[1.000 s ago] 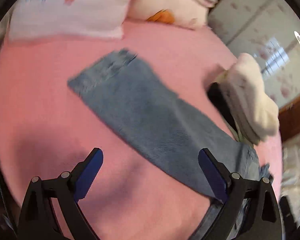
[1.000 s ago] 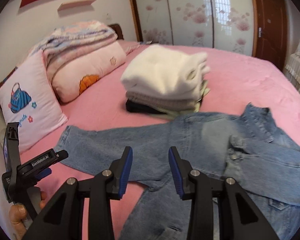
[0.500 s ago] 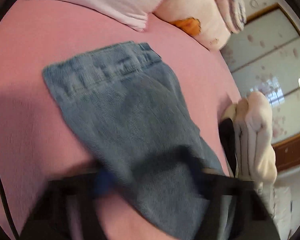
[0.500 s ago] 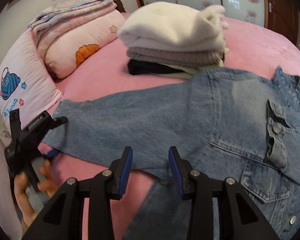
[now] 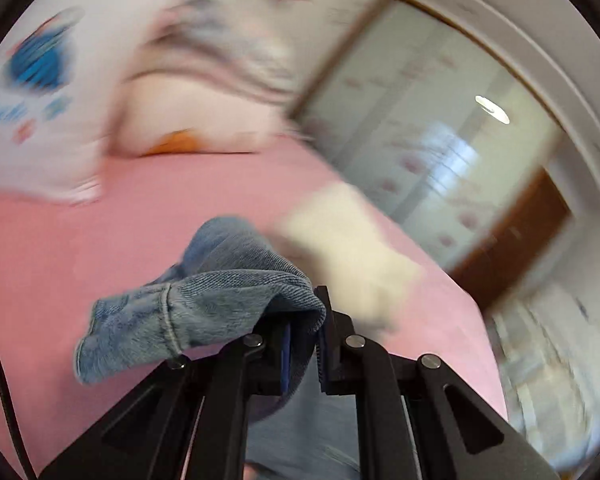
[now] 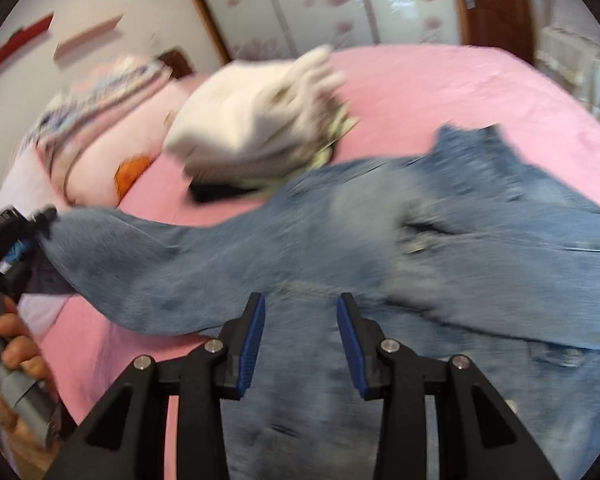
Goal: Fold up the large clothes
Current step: 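Fold the held sleeve across the chest with the left tool and release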
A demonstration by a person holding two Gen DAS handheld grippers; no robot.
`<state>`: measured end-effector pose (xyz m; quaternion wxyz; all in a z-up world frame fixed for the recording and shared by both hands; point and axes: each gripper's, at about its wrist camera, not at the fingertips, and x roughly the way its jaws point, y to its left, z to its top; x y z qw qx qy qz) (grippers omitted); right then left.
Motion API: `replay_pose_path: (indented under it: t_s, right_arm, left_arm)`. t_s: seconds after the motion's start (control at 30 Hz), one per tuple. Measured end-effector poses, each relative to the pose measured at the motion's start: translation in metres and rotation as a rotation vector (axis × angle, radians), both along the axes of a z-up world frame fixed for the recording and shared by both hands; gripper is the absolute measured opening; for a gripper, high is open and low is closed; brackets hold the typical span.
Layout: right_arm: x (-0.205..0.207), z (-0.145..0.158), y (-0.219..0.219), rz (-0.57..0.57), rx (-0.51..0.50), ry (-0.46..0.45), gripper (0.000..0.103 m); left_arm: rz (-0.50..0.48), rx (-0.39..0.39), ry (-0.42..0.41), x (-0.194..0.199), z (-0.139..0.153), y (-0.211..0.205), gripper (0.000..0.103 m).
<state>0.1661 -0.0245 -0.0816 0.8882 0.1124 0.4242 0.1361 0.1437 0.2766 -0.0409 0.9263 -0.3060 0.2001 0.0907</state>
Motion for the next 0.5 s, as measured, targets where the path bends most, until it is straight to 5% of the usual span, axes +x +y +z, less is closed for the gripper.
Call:
replay_pose_path:
  t_s: [0.1, 0.2, 0.3, 0.37, 0.43, 0.5]
  right_arm:
    - [-0.012, 0.014, -0.053, -0.096, -0.007, -0.039, 0.038]
    - [-0.025, 0.018, -0.105, -0.186, -0.024, -0.052, 0.038]
    - [-0.037, 0.011, -0.151, -0.265, -0.038, -0.029, 0.038]
    - [-0.044, 0.001, -0.176, -0.305, -0.042, -0.007, 0.038]
    - [-0.052, -0.010, -0.197, -0.343, -0.047, 0.022, 0.038]
    - [-0.058, -0.019, -0.211, -0.360, -0.042, 0.050, 0.038]
  left_arm:
    - [-0.188, 0.076, -0.031, 0.015, 0.022, -0.083, 0.008]
    - [-0.390, 0.113, 0.031, 0.038, 0.010, -0.165, 0.008]
    - [-0.558, 0.157, 0.192, 0.061, -0.038, -0.243, 0.012]
    - [-0.614, 0.204, 0.294, 0.071, -0.071, -0.276, 0.024]
    - [-0.654, 0.278, 0.436, 0.069, -0.111, -0.308, 0.049]
    - [-0.682, 0.308, 0.510, 0.063, -0.135, -0.324, 0.050]
